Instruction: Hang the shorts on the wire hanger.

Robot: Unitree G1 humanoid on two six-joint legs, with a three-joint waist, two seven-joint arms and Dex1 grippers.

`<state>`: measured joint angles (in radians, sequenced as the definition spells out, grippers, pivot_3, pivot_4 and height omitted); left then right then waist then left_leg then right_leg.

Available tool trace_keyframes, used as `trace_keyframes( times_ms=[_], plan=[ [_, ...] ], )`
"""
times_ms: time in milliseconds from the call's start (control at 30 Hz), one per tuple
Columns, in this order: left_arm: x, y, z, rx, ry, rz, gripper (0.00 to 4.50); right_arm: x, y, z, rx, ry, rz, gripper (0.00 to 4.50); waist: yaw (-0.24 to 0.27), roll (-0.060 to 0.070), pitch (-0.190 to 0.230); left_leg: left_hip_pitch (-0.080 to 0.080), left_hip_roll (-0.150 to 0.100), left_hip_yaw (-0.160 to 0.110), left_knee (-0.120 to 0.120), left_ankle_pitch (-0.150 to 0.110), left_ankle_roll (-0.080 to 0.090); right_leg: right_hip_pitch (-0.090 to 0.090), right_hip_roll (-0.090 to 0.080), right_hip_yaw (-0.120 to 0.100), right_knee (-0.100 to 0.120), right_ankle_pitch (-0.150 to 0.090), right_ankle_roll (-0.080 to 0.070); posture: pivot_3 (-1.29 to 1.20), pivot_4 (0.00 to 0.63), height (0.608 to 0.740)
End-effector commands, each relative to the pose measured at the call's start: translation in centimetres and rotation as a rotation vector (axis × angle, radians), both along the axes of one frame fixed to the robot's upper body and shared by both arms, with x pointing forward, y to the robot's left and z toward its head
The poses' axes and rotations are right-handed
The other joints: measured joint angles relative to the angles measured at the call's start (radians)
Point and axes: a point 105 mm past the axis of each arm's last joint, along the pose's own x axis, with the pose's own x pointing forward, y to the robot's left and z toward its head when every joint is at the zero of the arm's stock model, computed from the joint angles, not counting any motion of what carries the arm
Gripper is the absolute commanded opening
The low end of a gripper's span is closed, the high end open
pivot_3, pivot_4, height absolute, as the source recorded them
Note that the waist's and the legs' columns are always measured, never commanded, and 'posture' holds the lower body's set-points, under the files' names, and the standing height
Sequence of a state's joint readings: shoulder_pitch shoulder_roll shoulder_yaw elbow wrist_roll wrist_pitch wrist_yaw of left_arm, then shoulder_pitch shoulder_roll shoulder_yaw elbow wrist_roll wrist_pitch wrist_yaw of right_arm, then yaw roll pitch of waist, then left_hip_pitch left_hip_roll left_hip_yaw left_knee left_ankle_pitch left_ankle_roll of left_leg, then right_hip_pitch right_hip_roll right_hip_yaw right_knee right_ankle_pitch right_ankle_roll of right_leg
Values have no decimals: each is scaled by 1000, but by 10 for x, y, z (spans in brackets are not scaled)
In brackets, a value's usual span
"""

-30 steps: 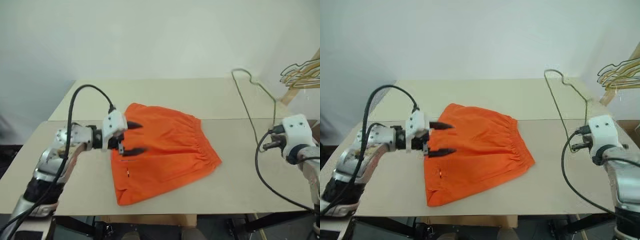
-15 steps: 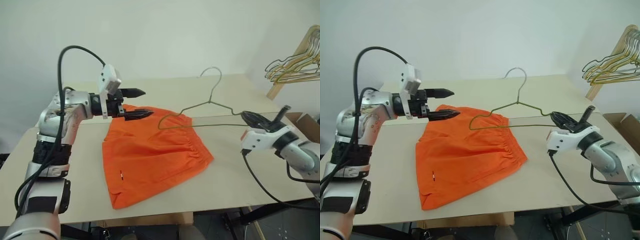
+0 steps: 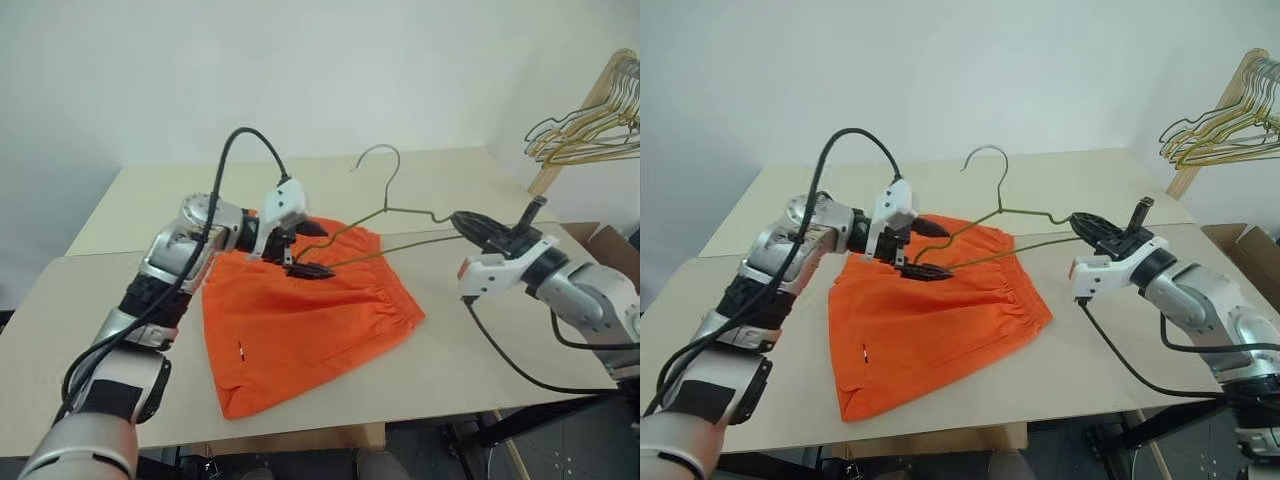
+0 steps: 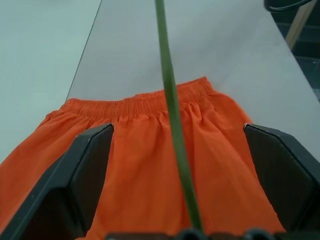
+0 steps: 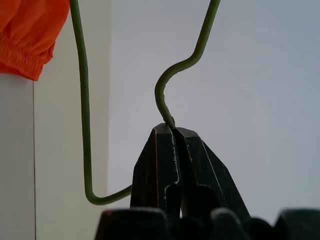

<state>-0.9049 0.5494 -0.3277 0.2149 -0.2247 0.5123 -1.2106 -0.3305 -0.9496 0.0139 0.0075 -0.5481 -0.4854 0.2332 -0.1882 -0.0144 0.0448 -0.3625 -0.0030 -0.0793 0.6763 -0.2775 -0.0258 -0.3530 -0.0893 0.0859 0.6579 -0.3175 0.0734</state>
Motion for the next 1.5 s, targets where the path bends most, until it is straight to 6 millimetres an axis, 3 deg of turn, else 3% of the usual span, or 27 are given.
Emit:
trace_keyframes(
  times_ms=[33, 133, 167, 200, 267, 500, 567, 667, 700, 767, 967, 1100, 1200, 1267, 1500],
  plan=[
    [4, -2, 4, 46, -26, 9, 4316, -3, 3, 29, 17, -102, 8, 5, -6, 0, 0, 0, 0, 0, 0, 0, 0, 0, 0, 0, 0, 0, 0, -200, 0, 740],
    [4, -2, -1, 68, -14, 11, 3605, -4, 4, 32, 21, -111, 6, 0, -11, 0, 0, 0, 0, 0, 0, 0, 0, 0, 0, 0, 0, 0, 0, -204, 0, 740],
    [4, -2, -1, 65, -13, 10, 3556, -4, 4, 33, 21, -113, 5, 0, -15, 0, 0, 0, 0, 0, 0, 0, 0, 0, 0, 0, 0, 0, 0, -204, 0, 740],
    [5, -2, -1, 61, -13, 14, 3053, -4, 4, 33, 19, -115, 3, 0, -18, 0, 0, 0, 0, 0, 0, 0, 0, 0, 0, 0, 0, 0, 0, -206, 0, 740],
    [6, -2, 1, 55, -15, 15, 2760, -4, 3, 34, 18, -117, -1, 0, -21, 0, 0, 0, 0, 0, 0, 0, 0, 0, 0, 0, 0, 0, 0, -206, 0, 740],
    [7, -1, 6, 42, -17, 16, 457, -3, 1, 35, 18, -126, -19, 0, -30, 0, 0, 0, 0, 0, 0, 0, 0, 0, 0, 0, 1, 0, 0, -206, 0, 740],
    [8, 0, 6, 39, -15, 27, 49, -3, 1, 35, 18, -127, -22, 0, -32, 0, 0, 0, 0, 0, 0, 0, 0, 0, 0, 0, 1, 0, 0, -206, 0, 740],
    [13, 4, 7, 47, -21, 64, 49, -4, 0, 35, 22, -121, -22, 0, -34, 0, 0, 0, 0, 0, 1, 0, 0, 0, 0, 0, 1, 0, 0, -204, 0, 740],
    [14, 6, 8, 46, -22, 80, 0, -6, 0, 34, 27, -104, -16, 526, -35, 0, 0, 0, 0, 0, 1, 0, 0, 0, 0, 0, 1, 0, 0, -198, 0, 740],
    [18, 10, 10, 46, -28, 109, 0, -12, 1, 27, 43, -25, 17, 1008, -34, 0, 0, 0, 0, 0, 1, 0, 0, 0, 0, 0, 1, 0, 0, -192, 0, 740],
    [23, 24, 4, 103, -63, 146, 0, -36, 2, 11, 121, 309, 105, 3066, -31, 0, 0, 0, 0, -1, 1, 0, 0, 1, -1, 0, 1, 0, 0, -168, 0, 740],
    [14, 35, -1, 189, -139, 66, 0, -42, 4, 20, 334, 617, 118, 4467, -32, 0, 0, 1, 0, -1, 1, 0, 1, 2, 0, 0, 1, 0, 0, -153, 0, 740],
    [9, 40, -1, 228, -188, 11, 0, -41, 8, 28, 437, 809, 88, 4467, -29, 0, 0, 3, 0, -2, 1, -1, 1, 3, 0, 1, 2, 0, 0, -148, 0, 740],
    [1, 40, -1, 236, -195, -31, 0, -41, 11, 24, 404, 984, 71, 4467, -19, 0, 0, 3, 0, -3, 1, 0, 1, 3, 0, 1, 2, 0, 0, -143, 0, 740],
    [-10, 32, 0, 196, -187, -67, 0, -22, 20, 6, 363, 1239, -24, 4467, 9, 0, 0, -1, 0, -4, 2, -1, 2, 0, -1, -1, 1, 0, 1, -130, 0, 740]
  ],
)
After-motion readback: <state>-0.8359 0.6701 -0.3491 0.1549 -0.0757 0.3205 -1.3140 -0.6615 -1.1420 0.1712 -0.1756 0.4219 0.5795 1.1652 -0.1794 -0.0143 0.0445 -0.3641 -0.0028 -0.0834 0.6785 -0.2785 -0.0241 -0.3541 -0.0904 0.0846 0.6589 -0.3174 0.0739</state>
